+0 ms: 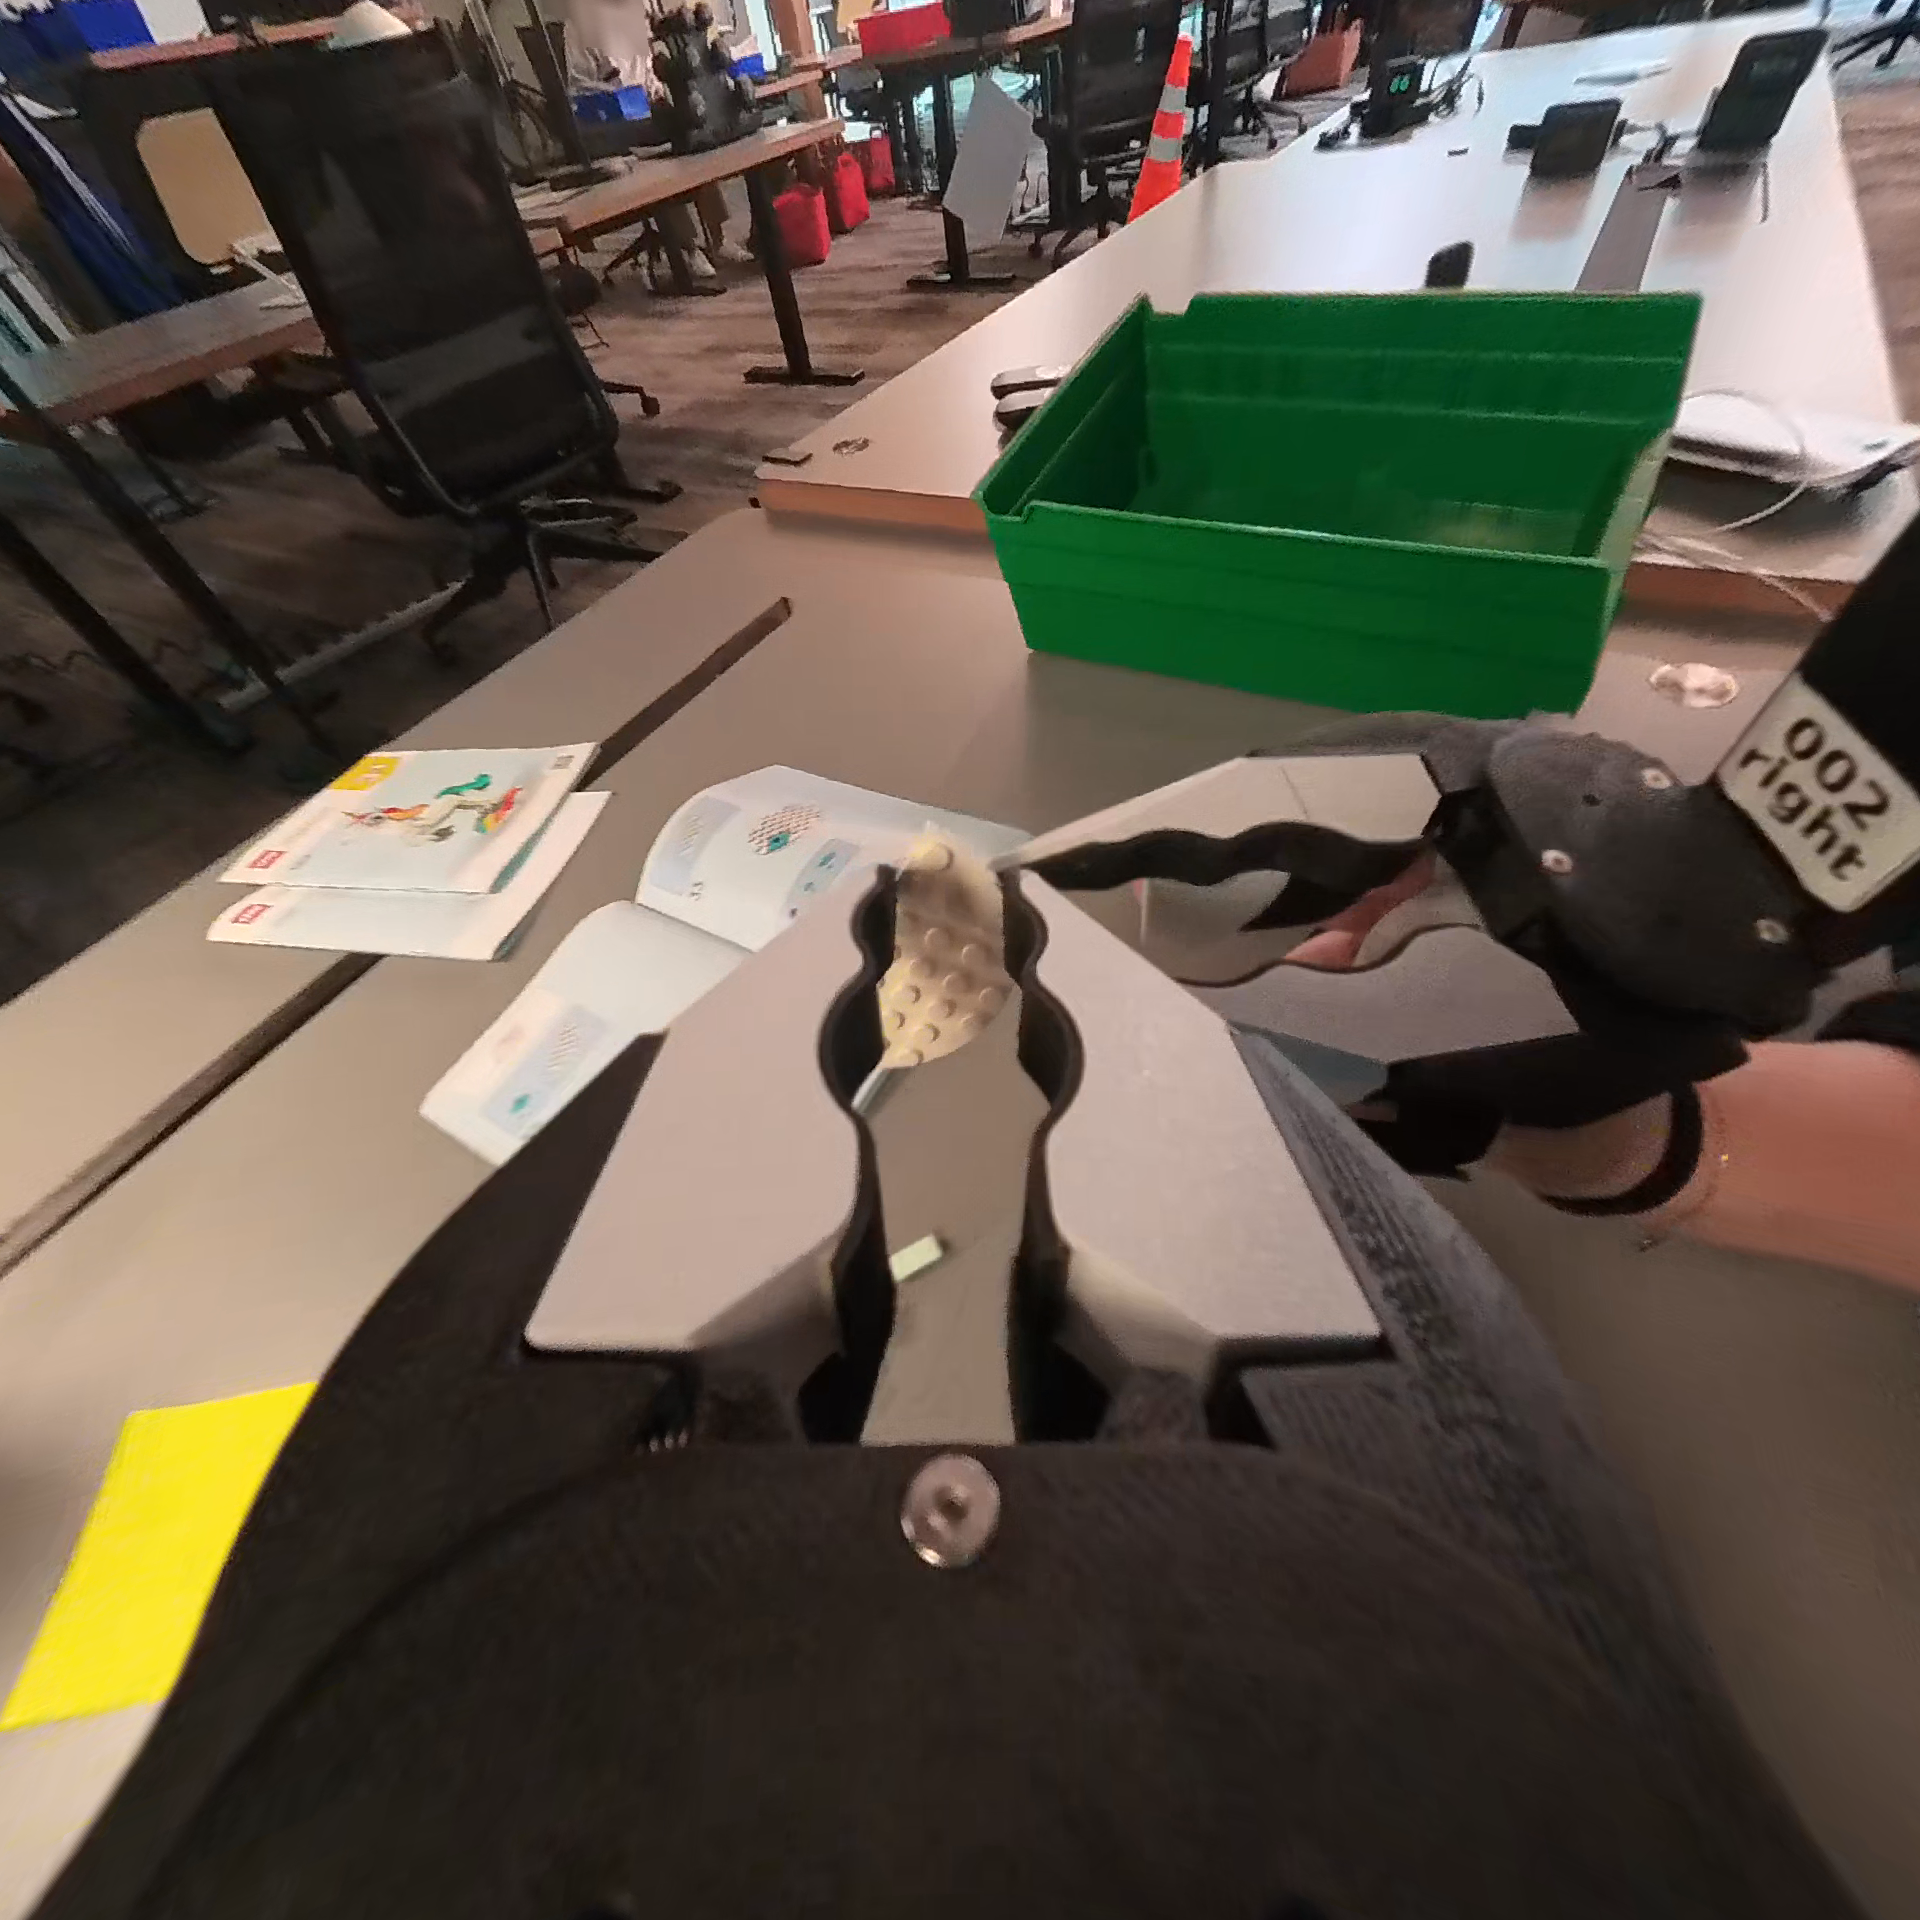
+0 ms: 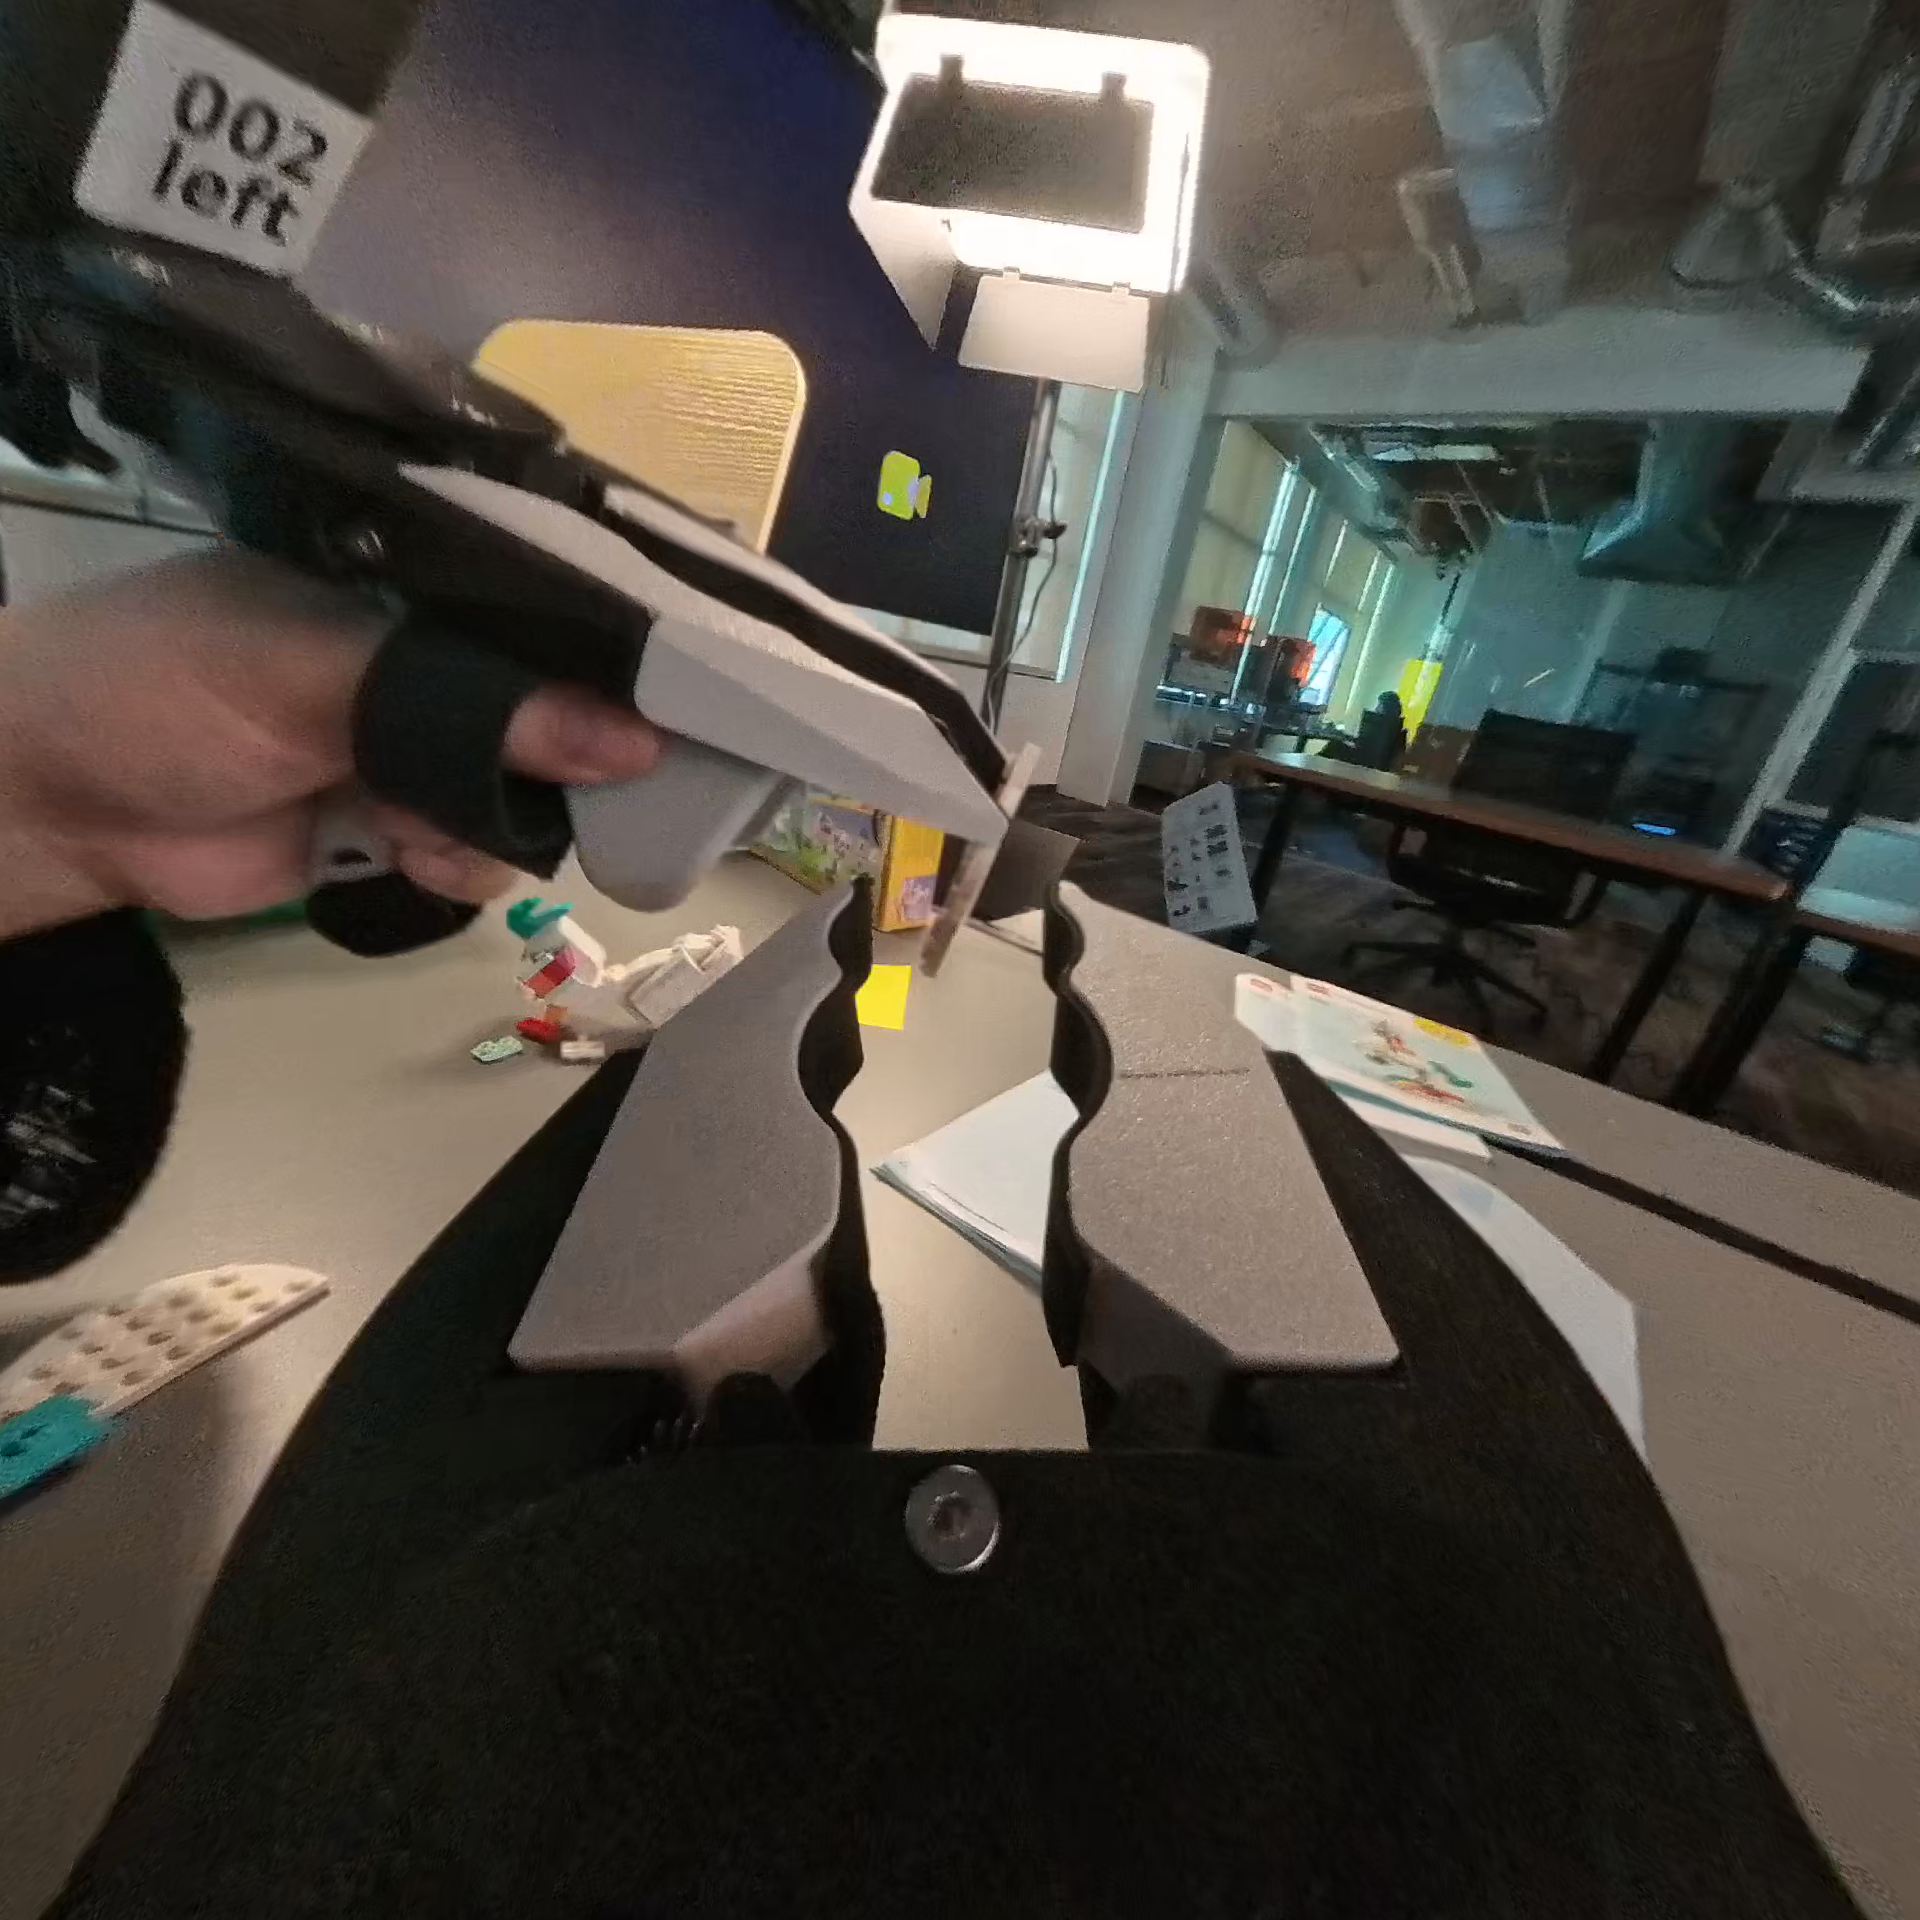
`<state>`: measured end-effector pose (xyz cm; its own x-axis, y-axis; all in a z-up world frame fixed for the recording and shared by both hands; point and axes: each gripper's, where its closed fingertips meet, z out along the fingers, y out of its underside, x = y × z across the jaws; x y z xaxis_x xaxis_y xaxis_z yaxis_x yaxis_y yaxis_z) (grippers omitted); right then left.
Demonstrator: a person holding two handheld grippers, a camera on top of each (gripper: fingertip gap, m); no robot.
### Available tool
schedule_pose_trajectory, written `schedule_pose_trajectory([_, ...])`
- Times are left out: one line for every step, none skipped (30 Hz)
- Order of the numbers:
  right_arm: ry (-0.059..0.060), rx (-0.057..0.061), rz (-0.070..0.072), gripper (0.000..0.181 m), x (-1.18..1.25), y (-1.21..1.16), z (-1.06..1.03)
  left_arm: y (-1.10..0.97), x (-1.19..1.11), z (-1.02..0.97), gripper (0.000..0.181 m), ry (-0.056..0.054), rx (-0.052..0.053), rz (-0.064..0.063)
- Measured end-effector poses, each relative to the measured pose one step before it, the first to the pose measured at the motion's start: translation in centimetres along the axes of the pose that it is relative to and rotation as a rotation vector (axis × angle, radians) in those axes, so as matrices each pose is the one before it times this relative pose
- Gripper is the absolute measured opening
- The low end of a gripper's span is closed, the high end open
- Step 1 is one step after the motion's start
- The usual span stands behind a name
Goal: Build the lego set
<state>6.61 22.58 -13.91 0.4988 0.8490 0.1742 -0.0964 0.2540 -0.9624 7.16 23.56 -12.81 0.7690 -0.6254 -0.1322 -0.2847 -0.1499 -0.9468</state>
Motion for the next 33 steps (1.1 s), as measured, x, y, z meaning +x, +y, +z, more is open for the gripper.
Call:
schedule_pose_trajectory([-0.0106, -0.0067, 0.0225, 0.027, 0.166, 0.157, -0.131, 0.001, 0.391, 0.480, 0.019, 0.0198, 0.0086, -0.0194])
schedule_pose_trajectory([-0.0006, -0.0105, 0.0157, 0.022, 0.288, 0.209, -0.129, 0.083, 0.343, 0.459, 0.019, 0.0202, 0.0011, -0.0202])
schedule_pose_trajectory([0.0076, -0.0069, 0.0062, 0.012, 0.389, 0.127, -0.134, 0.096, 0.157, 0.408, 0.020, 0.0095, 0.0003, -0.0112])
schedule_pose_trajectory([0.0164, -0.0035, 0.0022, 0.005, 0.514, 0.059, -0.134, -0.018, 0.115, 0.328, 0.019, 0.0062, 0.0072, -0.0040])
schedule_pose_trajectory([0.0161, -0.0050, 0.0011, 0.003, 0.515, 0.065, -0.106, -0.095, 0.033, 0.247, 0.019, 0.0014, 0.0099, -0.0078])
schedule_pose_trajectory([0.0056, -0.0025, 0.0001, 0.002, 0.343, 0.039, -0.068, -0.118, -0.004, 0.149, 0.019, 0.0009, 0.0090, -0.0039])
schedule_pose_trajectory([0.0086, -0.0054, -0.0003, 0.002, 0.346, 0.108, -0.069, -0.063, -0.003, 0.085, 0.019, 0.0013, 0.0070, -0.0057])
schedule_pose_trajectory([0.0038, -0.0050, -0.0028, 0.002, 0.243, 0.120, -0.040, -0.035, 0.017, -0.039, 0.020, 0.0043, 0.0075, -0.0087])
schedule_pose_trajectory([0.0160, -0.0043, -0.0058, 0.001, 0.412, 0.145, -0.053, 0.025, 0.123, -0.237, 0.022, 0.0102, 0.0065, -0.0048])
schedule_pose_trajectory([0.0143, -0.0049, -0.0052, 0.001, 0.407, 0.158, -0.052, 0.117, 0.136, -0.401, 0.024, 0.0089, 0.0021, -0.0029])
schedule_pose_trajectory([0.0106, -0.0030, -0.0007, 0.001, 0.367, 0.144, -0.067, 0.282, 0.016, -0.562, 0.026, 0.0033, -0.0081, 0.0018])
schedule_pose_trajectory([0.0061, 0.0008, 0.0005, 0.002, 0.269, 0.083, -0.068, 0.439, -0.093, -0.716, 0.027, -0.0013, -0.0156, -0.0002])
schedule_pose_trajectory([0.0031, -0.0002, -0.0029, 0.002, 0.179, 0.087, -0.074, 0.499, -0.183, -0.844, 0.029, -0.0035, -0.0158, -0.0028])
schedule_pose_trajectory([0.0075, -0.0027, -0.0087, 0.002, 0.157, 0.132, -0.058, 0.587, -0.349, -0.957, 0.031, -0.0104, -0.0156, -0.0082])
schedule_pose_trajectory([0.0048, -0.0043, -0.0127, 0.002, 0.025, 0.154, -0.020, 0.694, -0.497, -1.018, 0.032, -0.0142, -0.0199, -0.0166])
schedule_pose_trajectory([-0.0006, -0.0046, -0.0155, 0.002, -0.113, 0.172, 0.016, 0.818, -0.467, -1.035, 0.036, -0.0061, -0.0254, -0.0235])
schedule_pose_trajectory([-0.0036, -0.0043, -0.0187, 0.002, -0.233, 0.173, 0.046, 0.904, -0.412, -1.026, 0.042, 0.0012, -0.0286, -0.0270])
schedule_pose_trajectory([-0.0065, -0.0050, -0.0210, 0.002, -0.302, 0.163, 0.074, 1.008, -0.339, -0.996, 0.049, 0.0048, -0.0311, -0.0244])
schedule_pose_trajectory([-0.0109, -0.0060, -0.0222, 0.002, -0.391, 0.146, 0.093, 1.027, -0.023, -0.952, 0.057, 0.0217, -0.0278, -0.0112])
schedule_pose_trajectory([-0.0166, -0.0063, -0.0215, 0.002, -0.469, 0.124, 0.112, 1.158, 0.189, -0.861, 0.064, 0.0273, -0.0318, 0.0028])
schedule_pose_trajectory([-0.0184, -0.0044, -0.0175, 0.002, -0.471, 0.057, 0.114, 1.464, 0.101, -0.745, 0.067, 0.0126, -0.0475, 0.0162])
schedule_pose_trajectory([-0.0164, -0.0007, -0.0153, 0.002, -0.425, -0.010, 0.083, 1.663, 0.031, -0.579, 0.072, 0.0013, -0.0576, 0.0225])
schedule_pose_trajectory([-0.0142, -0.0002, -0.0136, 0.002, -0.353, -0.031, 0.076, 1.698, 0.142, -0.416, 0.078, 0.0040, -0.0579, 0.0262])
schedule_pose_trajectory([-0.0134, -0.0005, -0.0087, 0.002, -0.311, -0.021, 0.069, 1.551, 0.083, -0.256, 0.079, -0.0015, -0.0492, 0.0216])
schedule_pose_trajectory([-0.0186, 0.0011, 0.0006, 0.002, -0.322, -0.037, 0.074, 1.327, 0.159, -0.112, 0.079, 0.0061, -0.0356, 0.0150])
schedule_pose_trajectory([-0.0328, -0.0012, 0.0163, 0.002, -0.442, 0.016, 0.112, 1.221, 0.250, -0.001, 0.080, 0.0166, -0.0322, 0.0056])
schedule_pose_trajectory([-0.0489, -0.0155, 0.0366, 0.002, -0.571, 0.262, 0.220, 1.046, 0.311, 0.122, 0.079, 0.0272, -0.0265, -0.0073])
schedule_pose_trajectory([-0.0559, -0.0382, 0.0601, 0.002, -0.560, 0.585, 0.312, 0.712, 0.265, 0.225, 0.078, 0.0279, -0.0115, -0.0168])
schedule_pose_trajectory([-0.0700, -0.0521, 0.0833, 0.002, -0.667, 0.710, 0.317, 0.370, 0.362, 0.321, 0.077, 0.0322, 0.0059, -0.0118])
schedule_pose_trajectory([-0.0841, -0.0555, 0.1047, 0.002, -0.804, 0.661, 0.269, 0.321, 0.561, 0.422, 0.075, 0.0374, 0.0000, -0.0066])
schedule_pose_trajectory([-0.0952, -0.0550, 0.1185, 0.003, -0.917, 0.692, 0.219, 0.355, 0.385, 0.503, 0.075, 0.0186, -0.0111, 0.0052])
schedule_pose_trajectory([-0.1061, -0.0542, 0.1273, 0.002, -1.036, 0.766, 0.219, 0.439, 0.351, 0.512, 0.075, 0.0092, -0.0202, 0.0196])
schedule_pose_trajectory([-0.1112, -0.0539, 0.1377, 0.003, -1.035, 0.862, 0.284, 0.391, 0.296, 0.499, 0.075, 0.0033, -0.0206, 0.0209])
